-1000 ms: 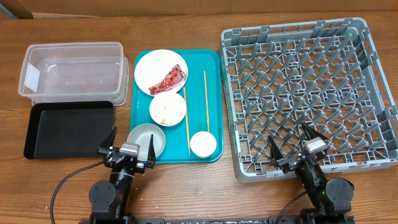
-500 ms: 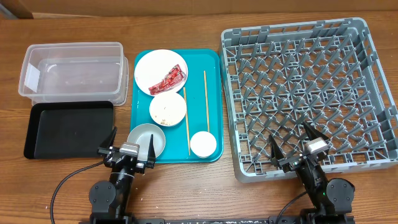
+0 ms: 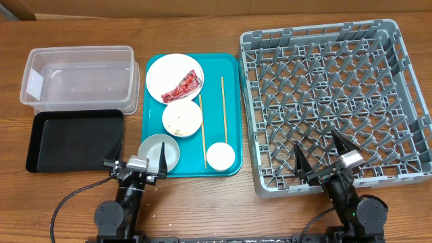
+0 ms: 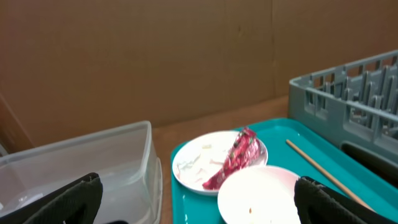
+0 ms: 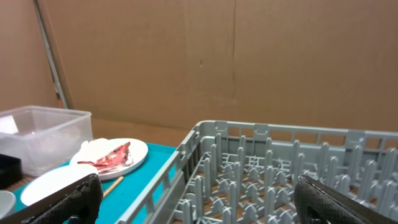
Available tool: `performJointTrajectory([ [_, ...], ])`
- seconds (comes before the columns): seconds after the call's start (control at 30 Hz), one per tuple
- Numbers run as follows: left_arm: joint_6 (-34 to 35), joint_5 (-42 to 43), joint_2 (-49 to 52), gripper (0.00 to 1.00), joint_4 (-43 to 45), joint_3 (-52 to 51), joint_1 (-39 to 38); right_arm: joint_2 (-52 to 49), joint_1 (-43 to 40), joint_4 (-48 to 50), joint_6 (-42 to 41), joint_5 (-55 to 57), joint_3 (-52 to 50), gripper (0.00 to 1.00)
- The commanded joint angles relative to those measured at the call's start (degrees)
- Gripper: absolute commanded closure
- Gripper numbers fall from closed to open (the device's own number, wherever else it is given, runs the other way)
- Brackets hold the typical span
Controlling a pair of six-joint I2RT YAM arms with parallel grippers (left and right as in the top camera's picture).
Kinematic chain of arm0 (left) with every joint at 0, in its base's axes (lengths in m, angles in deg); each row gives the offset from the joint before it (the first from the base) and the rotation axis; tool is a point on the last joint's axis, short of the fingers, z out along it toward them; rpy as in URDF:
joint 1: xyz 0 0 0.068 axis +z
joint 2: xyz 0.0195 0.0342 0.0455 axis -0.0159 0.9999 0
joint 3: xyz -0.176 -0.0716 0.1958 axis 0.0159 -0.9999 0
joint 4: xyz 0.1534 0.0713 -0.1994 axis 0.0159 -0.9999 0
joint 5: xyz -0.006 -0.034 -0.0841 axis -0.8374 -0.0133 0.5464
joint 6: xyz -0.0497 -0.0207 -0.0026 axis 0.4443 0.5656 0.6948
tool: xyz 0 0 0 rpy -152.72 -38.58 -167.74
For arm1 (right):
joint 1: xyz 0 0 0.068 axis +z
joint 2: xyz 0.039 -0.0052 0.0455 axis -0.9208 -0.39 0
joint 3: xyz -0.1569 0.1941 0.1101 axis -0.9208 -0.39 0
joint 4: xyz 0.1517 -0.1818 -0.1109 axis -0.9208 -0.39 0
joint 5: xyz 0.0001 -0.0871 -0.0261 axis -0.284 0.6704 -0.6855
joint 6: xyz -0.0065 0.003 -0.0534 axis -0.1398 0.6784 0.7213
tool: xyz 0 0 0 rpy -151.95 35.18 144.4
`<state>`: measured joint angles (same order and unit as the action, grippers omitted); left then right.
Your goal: Sort waste into correct bins and load items into the dishwasher
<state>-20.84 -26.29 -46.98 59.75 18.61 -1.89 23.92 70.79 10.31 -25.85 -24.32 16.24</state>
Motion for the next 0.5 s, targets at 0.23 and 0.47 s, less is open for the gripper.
performJointTrajectory([
  [0.23,1.4,-0.1,-0.6,0.0,0.6,6.0,0.6,0.5,-0.3,-0.5,-4.3,-0.3,5.6,0.0],
  [0.47,1.2,-0.2,2.6,0.0,-0.3,12.8,0.6,-1.4,-0.3,-2.3,-4.2,-0.3,10.4,0.0],
])
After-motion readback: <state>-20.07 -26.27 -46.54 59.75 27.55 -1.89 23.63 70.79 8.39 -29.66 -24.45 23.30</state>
